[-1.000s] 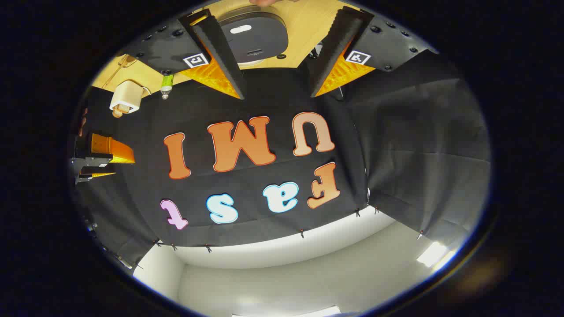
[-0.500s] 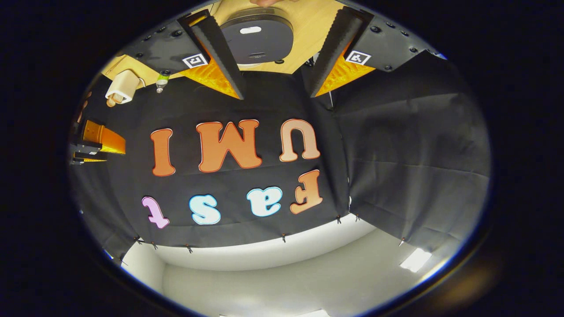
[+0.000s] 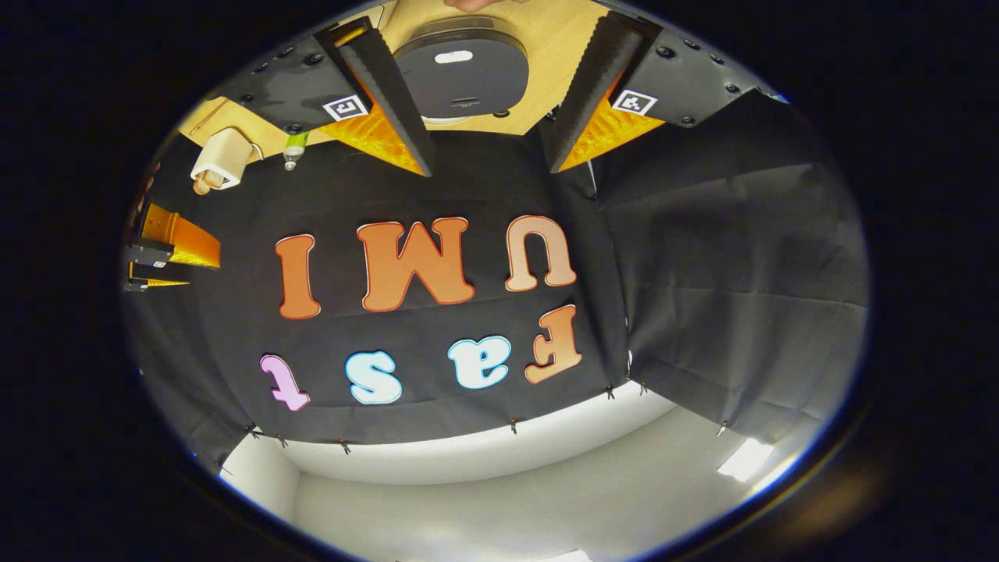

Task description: Close the left gripper, press the button to open the rice cooker; take a wooden spoon from the chopstick holder with the right hand, scoop a spoonful of rice and pour it into the rice cooker, then put the wooden spoon back into the chopstick holder.

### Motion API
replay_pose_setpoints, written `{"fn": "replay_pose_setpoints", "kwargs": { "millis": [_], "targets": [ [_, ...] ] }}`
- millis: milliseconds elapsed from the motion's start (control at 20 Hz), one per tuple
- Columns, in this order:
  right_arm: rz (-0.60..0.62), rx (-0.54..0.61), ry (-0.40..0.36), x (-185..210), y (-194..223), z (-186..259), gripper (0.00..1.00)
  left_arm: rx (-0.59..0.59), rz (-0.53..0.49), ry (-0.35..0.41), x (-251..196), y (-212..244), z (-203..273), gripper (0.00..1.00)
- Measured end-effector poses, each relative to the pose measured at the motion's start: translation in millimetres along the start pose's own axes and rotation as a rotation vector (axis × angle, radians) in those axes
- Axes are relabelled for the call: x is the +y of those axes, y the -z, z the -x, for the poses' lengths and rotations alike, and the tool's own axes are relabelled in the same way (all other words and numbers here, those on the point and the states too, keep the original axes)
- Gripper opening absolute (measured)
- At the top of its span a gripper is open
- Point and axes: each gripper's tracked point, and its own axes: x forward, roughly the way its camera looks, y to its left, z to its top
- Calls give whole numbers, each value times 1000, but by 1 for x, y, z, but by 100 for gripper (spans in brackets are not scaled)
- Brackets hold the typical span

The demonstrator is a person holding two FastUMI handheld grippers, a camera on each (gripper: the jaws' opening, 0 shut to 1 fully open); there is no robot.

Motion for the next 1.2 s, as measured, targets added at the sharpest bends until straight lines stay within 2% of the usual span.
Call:
{"fn": "replay_pose_setpoints", "kwargs": {
  "millis": [150,350,500,600,650,900,950,1200],
  "targets": [
    [-2,3,2,-3,1,5,90,5,1,12,-4,0,-2,100],
    [20,10,-11,1,3,10,90,3,2,25,-7,1,-2,100],
    [26,-24,-12,1,-7,10,90,19,1,43,-11,5,-4,93],
    [21,-20,-14,-1,-7,9,90,28,-1,47,-13,6,-3,100],
    [16,-17,-14,0,-6,9,90,27,-5,45,-12,6,-4,97],
    [3,-6,33,-12,4,11,90,19,-21,36,-11,6,-4,97],
    [-2,-3,49,-15,7,11,90,22,-23,34,-11,7,-4,89],
    [-4,5,85,-26,14,10,90,30,-26,46,-14,9,-6,89]
  ]
}}
